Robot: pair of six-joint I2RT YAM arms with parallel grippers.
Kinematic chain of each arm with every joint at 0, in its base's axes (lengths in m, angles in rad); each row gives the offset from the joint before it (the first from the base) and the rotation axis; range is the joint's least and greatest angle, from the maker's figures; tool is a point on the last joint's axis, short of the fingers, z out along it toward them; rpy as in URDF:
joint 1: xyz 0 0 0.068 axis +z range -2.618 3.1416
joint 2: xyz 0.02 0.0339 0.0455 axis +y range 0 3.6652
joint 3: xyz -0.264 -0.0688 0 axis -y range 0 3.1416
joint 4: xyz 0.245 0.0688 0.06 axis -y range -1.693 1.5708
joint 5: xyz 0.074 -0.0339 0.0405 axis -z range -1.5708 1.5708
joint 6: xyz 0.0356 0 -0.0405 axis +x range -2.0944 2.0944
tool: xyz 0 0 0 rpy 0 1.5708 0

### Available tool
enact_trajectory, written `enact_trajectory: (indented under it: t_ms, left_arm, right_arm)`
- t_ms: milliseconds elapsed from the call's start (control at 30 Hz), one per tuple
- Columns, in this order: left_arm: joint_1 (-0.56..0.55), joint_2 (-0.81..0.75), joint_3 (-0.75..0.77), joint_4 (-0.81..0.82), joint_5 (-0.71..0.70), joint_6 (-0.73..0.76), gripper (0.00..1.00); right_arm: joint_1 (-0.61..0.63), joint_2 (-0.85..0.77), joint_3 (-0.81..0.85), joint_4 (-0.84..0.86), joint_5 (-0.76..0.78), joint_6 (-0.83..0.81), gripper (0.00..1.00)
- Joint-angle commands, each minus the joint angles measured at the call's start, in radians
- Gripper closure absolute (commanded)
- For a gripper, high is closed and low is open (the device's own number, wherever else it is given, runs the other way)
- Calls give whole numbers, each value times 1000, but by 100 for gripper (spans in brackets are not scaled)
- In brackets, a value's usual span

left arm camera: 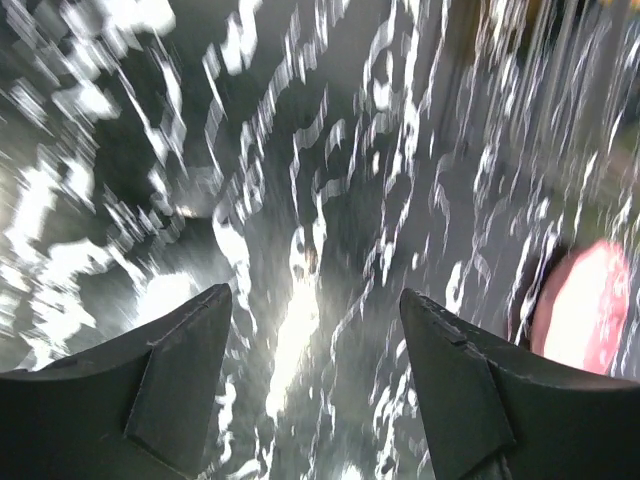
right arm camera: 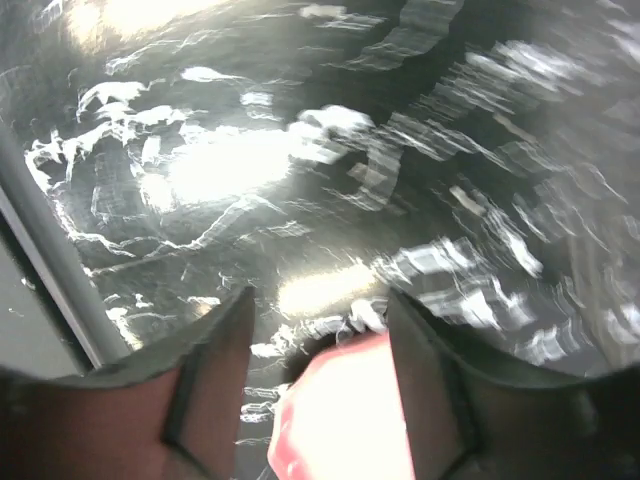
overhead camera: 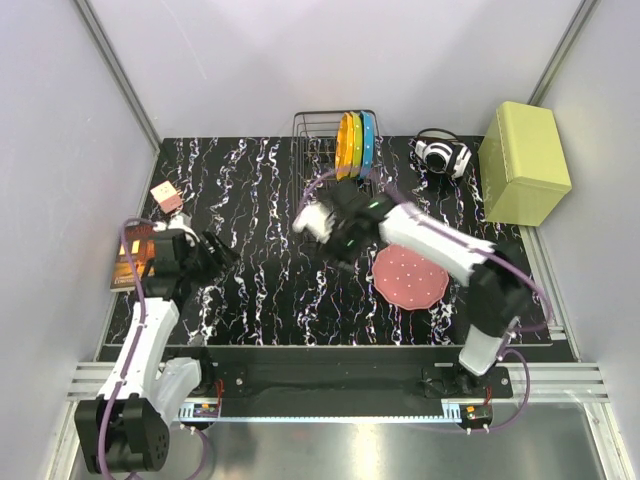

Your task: Load the plates into the dish rack

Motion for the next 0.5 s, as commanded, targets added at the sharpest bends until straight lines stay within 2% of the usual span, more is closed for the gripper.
enact_trajectory:
  t_ms: [0,67,100,167,200,333,467]
  left_arm:
    - [-102,9,-52,98,143,-23,27]
    - [-174,34,-66,162,177,-14,26]
    - [-195,46,-70,187,189,-18,26]
    - [-251,94,-73,256,217,-37,26]
    - [-271,112,-73,281,224,-41,27]
    - [-404,213,-54,412,225,-47,29]
    - [-511,325,-3,479,180,-35,33]
  right_arm:
    - [-300,-217,24,-55,-170,276,34]
    - [-415,-237,13,-94,-233,322,34]
    - [-536,-248,9,-108,-260,325,34]
    - [-650,-254,-17,-140,-354,308,34]
    - [-760,-251,-29,-146,-377,298,34]
    - [-913,-204,-88,-204,-463,160,36]
    - [-954,-126,-132,-289,-453,22,38]
